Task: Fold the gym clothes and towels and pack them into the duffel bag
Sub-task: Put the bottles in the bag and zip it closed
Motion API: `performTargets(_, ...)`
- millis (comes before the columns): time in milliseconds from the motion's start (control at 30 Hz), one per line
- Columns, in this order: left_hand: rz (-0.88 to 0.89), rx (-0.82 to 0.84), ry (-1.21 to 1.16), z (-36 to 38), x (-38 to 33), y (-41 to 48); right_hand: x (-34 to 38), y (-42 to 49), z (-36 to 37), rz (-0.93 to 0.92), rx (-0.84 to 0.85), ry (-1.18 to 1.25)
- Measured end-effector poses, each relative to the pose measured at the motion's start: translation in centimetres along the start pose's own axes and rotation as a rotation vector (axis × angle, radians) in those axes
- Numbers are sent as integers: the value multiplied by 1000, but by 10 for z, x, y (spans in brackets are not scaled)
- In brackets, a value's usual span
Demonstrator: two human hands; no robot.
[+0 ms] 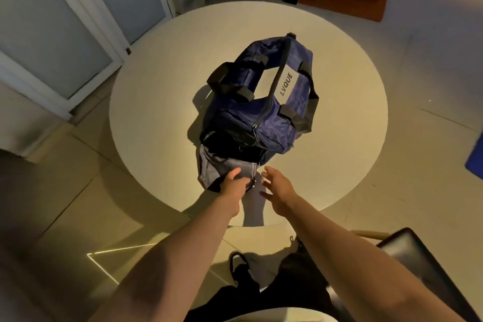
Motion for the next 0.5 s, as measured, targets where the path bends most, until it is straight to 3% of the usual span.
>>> performTargets(167,-71,-89,41,-11,8,18,-9,22,20,-1,10,41)
performTargets(300,-1,-235,-130,-22,3,19,-14,32,26,-19,-28,137)
performTargets(500,-81,-195,-89,-18,17,14,-14,38,25,-47,-112,211)
Point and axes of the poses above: each hand's wrist, its own y-axis towards the middle knuckle, its own z-axis out of the palm, x = y × z, the point moved 8 cm from there along y, towards the middle knuckle, and after that the axes turned 3 degrees about y, right-handed, at the moved point
